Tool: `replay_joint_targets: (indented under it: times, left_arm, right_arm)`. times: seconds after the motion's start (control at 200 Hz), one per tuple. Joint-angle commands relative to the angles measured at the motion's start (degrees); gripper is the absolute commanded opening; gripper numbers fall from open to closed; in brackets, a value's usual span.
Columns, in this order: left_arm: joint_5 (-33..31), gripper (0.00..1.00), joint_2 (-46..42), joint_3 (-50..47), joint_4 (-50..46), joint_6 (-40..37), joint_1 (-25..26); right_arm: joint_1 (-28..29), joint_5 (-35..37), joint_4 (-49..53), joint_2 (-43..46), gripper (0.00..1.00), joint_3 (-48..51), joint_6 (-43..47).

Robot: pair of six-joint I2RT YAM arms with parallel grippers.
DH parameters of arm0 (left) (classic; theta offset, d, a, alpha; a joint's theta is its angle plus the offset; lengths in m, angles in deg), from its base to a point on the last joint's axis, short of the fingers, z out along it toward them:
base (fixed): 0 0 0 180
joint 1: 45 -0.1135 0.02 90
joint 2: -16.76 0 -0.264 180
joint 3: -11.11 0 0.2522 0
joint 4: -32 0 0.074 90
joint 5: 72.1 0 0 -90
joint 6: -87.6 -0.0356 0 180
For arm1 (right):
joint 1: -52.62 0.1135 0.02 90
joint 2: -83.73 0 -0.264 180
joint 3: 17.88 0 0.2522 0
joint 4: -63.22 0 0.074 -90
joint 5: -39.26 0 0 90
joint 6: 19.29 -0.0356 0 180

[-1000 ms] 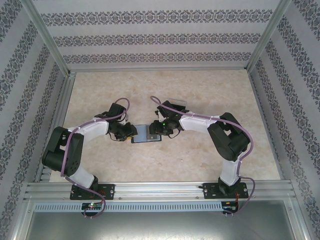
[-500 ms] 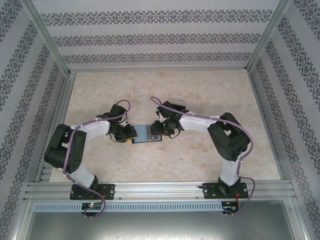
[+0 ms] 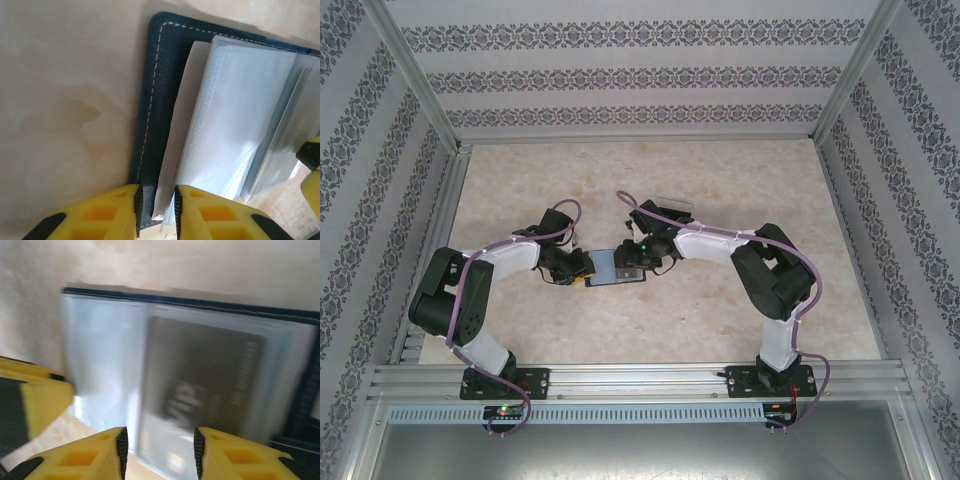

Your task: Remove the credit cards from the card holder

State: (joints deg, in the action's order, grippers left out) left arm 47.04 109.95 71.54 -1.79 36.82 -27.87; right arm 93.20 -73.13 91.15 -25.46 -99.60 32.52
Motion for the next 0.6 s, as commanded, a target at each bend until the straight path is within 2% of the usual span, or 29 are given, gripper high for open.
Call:
replay_joint_targets:
  times: [0.0,0.34,0.6]
  left_arm:
    - [0.8,0.26,1.4,-1.1,0.4,0.0,-0.4]
    - [0.6,0.26,1.1,-1.1,0.3,-0.1,-0.4]
    - [0.5,0.26,1.3,-1.1,0.3,-0.1,-0.5]
  right_arm:
    - [0.9,-2.7,-1.7,-0.9,0.42,-2.4,-1.7]
    - [-1.1,5.9,3.8,3.3,0.43,0.8,1.2]
    - [-2.0,6.3,4.3,4.0,0.42,2.8,2.1]
